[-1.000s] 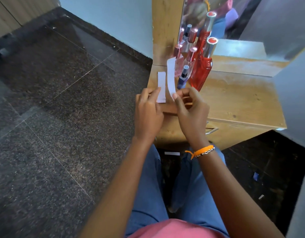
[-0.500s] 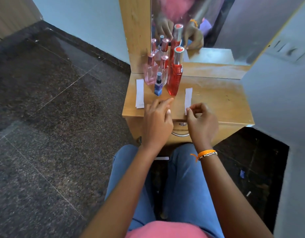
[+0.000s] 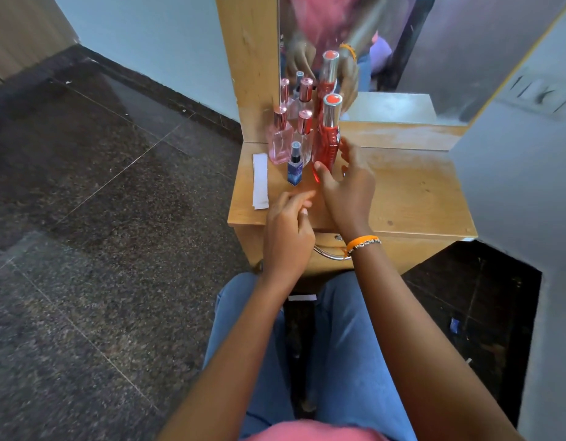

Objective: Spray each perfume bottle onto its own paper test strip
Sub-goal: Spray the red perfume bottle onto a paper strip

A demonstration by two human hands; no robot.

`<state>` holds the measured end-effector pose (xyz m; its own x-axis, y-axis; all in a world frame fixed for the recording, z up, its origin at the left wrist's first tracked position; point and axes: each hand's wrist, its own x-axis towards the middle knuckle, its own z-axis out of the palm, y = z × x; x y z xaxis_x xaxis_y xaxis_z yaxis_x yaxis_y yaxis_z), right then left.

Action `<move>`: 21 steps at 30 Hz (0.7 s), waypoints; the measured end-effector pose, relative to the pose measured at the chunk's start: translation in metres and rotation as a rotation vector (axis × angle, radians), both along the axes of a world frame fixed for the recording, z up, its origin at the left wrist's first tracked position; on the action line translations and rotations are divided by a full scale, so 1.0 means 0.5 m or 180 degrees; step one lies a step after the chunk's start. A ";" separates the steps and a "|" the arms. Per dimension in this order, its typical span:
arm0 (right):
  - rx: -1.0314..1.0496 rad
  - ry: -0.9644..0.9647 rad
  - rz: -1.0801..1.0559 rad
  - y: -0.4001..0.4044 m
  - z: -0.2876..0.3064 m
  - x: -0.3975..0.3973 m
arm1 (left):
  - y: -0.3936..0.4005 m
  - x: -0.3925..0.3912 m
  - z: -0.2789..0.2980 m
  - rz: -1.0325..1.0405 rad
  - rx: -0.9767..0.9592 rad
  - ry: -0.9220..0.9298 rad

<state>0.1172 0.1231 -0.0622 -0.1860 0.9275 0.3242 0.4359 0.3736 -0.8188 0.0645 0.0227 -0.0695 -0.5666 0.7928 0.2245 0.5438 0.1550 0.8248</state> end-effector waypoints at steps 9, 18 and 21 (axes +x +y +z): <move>-0.0146 0.0531 -0.0262 -0.015 0.003 0.053 | 0.000 0.016 0.054 -0.0257 0.0536 -0.0494; -0.1143 0.1553 0.1311 -0.076 0.045 0.158 | 0.015 0.034 0.111 -0.0589 0.0213 -0.1534; -0.1066 0.1868 0.1001 -0.073 0.085 0.150 | 0.005 0.040 0.109 -0.0251 0.0033 -0.0883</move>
